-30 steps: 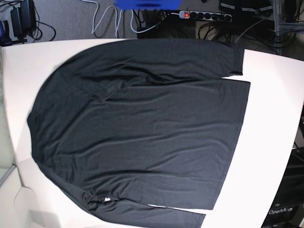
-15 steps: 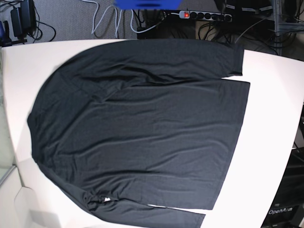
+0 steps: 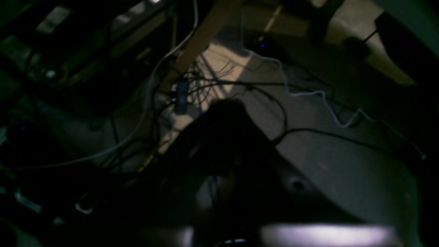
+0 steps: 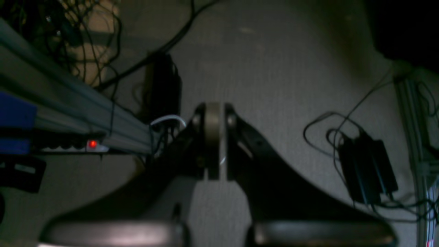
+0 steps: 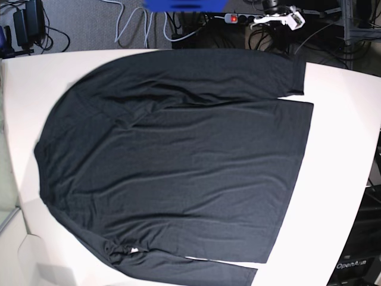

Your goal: Fold the T-shirt properly

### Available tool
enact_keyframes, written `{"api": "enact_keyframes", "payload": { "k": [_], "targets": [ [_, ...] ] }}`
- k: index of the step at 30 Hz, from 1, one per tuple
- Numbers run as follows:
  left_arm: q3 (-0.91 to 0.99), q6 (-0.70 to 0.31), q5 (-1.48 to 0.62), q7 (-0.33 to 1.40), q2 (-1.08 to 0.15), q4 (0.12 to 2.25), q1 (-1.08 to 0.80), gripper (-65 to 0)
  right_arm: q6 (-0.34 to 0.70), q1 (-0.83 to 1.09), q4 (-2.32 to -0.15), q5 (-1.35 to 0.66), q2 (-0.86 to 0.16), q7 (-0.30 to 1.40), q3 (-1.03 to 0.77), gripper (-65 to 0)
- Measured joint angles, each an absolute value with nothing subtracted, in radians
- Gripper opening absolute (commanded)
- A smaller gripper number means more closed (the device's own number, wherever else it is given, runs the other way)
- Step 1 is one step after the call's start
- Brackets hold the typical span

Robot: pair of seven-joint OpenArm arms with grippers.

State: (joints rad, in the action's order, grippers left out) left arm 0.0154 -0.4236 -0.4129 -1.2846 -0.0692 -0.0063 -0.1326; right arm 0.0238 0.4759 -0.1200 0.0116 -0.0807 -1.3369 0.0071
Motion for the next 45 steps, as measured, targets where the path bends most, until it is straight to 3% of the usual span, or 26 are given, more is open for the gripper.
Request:
{"api": "enact_keyframes", "payload": {
  "k": [8, 18, 32, 45],
  "targets": [
    [0.011, -0.429, -0.409, -1.288, -0.072, 0.002, -0.178, -65.0, 0.023, 0.568, -0.308, 0.011, -0.08, -1.334, 0.001, -65.0],
    [0.018, -0.694, -0.601, -1.289, -0.069, 0.0, -0.279, -65.0, 0.024, 0.652, -0.454, 0.011, -0.08, -1.31, -0.019, -65.0],
    [0.015, -0.692, -1.099, -1.291, -0.044, 0.0, -0.25, -65.0, 0.024, 0.677, -0.452, 0.007, -0.077, -1.31, -0.053, -65.0],
    [0.011, -0.693, -1.165, -1.285, -0.044, 0.002, -0.083, -65.0, 0.024, 0.672, -0.454, 0.008, -0.075, -1.311, -0.054, -65.0]
  ]
}}
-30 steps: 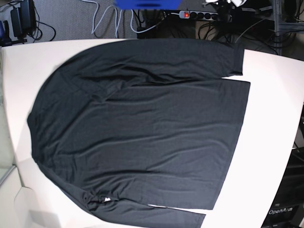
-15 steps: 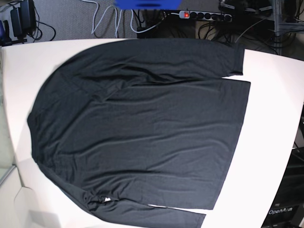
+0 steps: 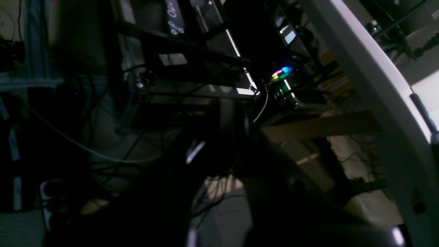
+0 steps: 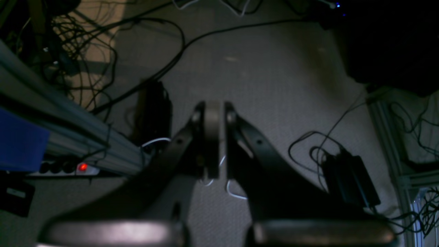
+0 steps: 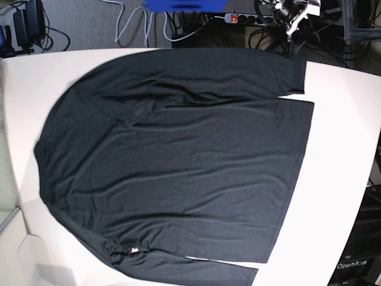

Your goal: Fold the T-shirt properly

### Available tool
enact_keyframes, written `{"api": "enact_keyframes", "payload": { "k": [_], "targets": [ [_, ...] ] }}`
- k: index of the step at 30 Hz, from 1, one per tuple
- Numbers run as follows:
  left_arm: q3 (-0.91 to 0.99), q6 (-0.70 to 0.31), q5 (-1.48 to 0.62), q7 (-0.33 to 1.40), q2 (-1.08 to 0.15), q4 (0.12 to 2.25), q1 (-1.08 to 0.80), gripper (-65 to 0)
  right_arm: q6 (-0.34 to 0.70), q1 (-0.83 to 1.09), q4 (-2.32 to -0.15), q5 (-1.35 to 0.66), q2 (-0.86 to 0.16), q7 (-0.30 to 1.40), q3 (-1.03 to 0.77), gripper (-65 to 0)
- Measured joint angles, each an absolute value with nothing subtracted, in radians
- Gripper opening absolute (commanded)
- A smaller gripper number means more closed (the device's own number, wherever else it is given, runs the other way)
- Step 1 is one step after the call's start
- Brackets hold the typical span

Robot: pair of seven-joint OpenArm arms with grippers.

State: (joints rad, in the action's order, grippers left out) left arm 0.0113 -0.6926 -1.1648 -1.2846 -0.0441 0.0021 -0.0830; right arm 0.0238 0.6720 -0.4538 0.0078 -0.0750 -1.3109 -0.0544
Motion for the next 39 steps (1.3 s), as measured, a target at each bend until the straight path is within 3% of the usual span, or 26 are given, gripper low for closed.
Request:
{"api": "enact_keyframes", "payload": {
  "k": [9, 39],
  "targets": [
    [-0.071, -0.693, -1.172, -1.291, -0.042, 0.001, -0.086, -65.0, 0.024, 0.67, -0.453, 0.008, -0.075, -1.309, -0.056, -65.0],
    [-0.07, -0.692, -1.176, -1.288, -0.03, -0.001, -0.072, -65.0, 0.024, 0.649, -0.444, 0.008, -0.08, -1.222, -0.056, -65.0]
  ]
}}
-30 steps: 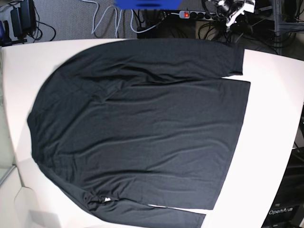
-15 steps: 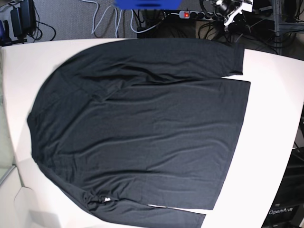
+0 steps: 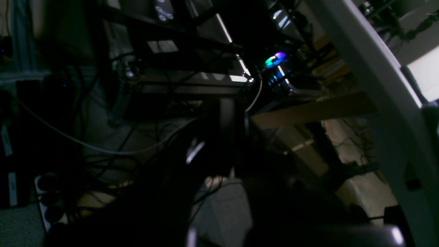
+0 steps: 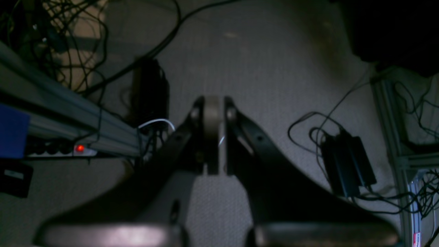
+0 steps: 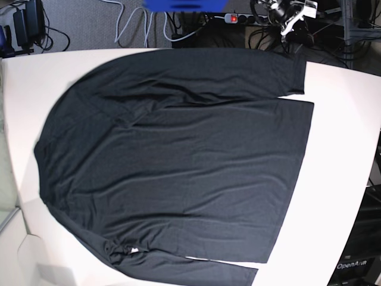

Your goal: Fold the T-shirt properly

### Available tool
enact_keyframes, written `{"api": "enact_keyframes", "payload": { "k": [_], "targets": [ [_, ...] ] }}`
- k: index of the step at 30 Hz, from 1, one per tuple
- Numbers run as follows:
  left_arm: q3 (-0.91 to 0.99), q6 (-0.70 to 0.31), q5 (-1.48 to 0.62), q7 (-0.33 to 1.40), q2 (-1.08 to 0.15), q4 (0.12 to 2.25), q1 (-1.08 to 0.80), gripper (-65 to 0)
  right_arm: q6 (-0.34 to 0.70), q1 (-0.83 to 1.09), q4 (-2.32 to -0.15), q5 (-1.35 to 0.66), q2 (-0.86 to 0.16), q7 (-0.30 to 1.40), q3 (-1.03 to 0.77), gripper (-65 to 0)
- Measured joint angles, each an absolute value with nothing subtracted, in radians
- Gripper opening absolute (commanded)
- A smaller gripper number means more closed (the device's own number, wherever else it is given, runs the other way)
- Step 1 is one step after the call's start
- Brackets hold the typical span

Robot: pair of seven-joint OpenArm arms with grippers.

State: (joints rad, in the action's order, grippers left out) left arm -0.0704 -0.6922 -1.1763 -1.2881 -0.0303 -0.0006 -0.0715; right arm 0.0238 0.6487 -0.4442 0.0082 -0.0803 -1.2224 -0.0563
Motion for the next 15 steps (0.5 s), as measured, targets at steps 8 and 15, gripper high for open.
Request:
{"api": "enact_keyframes", "payload": {
  "k": [8, 15],
  "targets": [
    [-0.074, -0.692, -1.169, -1.288, -0.038, 0.0, -0.072, -65.0, 0.024, 0.638, -0.445, 0.008, -0.08, -1.219, -0.058, -65.0],
    [-0.074, -0.692, -1.169, -1.288, -0.035, 0.0, -0.072, -65.0, 0.024, 0.64, -0.444, 0.008, -0.074, -1.219, -0.058, -65.0]
  ]
}}
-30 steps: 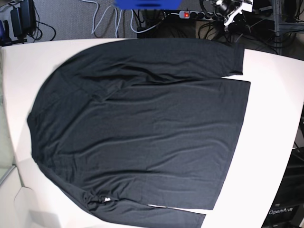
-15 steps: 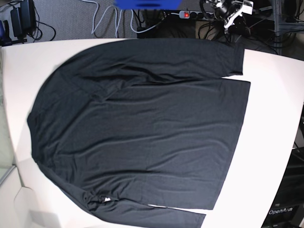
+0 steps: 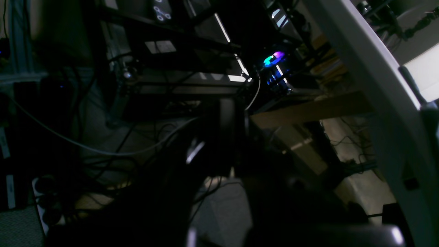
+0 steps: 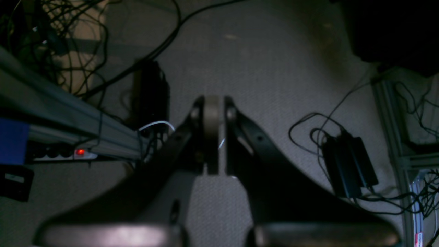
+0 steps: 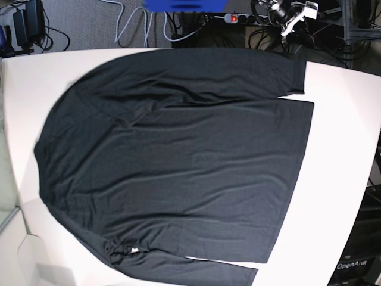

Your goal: Fold the T-shirt properly

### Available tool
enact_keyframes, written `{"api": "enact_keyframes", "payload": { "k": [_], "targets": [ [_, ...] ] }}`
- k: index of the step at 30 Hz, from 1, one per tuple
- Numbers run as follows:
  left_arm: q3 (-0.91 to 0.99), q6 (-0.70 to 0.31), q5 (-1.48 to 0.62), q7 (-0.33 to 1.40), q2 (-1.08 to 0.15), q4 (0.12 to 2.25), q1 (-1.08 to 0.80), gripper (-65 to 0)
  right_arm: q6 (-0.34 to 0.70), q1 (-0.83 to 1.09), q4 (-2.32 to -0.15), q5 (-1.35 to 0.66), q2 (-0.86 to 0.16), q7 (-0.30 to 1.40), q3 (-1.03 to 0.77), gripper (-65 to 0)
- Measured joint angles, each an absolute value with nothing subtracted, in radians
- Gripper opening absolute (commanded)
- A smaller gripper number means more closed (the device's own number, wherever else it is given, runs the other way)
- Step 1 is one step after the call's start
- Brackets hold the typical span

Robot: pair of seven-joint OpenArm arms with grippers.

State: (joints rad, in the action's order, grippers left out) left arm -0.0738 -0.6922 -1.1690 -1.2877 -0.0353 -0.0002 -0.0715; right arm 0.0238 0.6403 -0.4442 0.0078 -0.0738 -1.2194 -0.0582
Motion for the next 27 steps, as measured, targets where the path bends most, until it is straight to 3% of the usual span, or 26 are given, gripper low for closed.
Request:
{"api": "enact_keyframes", "payload": {
  "k": [4, 22, 27],
  "targets": [
    [-0.105, -0.692, -1.175, -1.29, -0.035, 0.0, -0.072, -65.0, 0.024, 0.64, -0.444, 0.012, -0.062, -1.219, -0.058, -65.0],
    [-0.62, -0.692, -1.17, -1.289, 0.012, -0.001, -0.141, -65.0, 0.024, 0.637, -0.444, 0.011, -0.066, -1.219, -0.058, -65.0],
    [-0.617, -0.693, -1.172, -1.284, 0.004, 0.0, -0.137, -65.0, 0.024, 0.629, -0.444, 0.011, -0.067, -1.216, -0.058, -65.0]
  ]
}}
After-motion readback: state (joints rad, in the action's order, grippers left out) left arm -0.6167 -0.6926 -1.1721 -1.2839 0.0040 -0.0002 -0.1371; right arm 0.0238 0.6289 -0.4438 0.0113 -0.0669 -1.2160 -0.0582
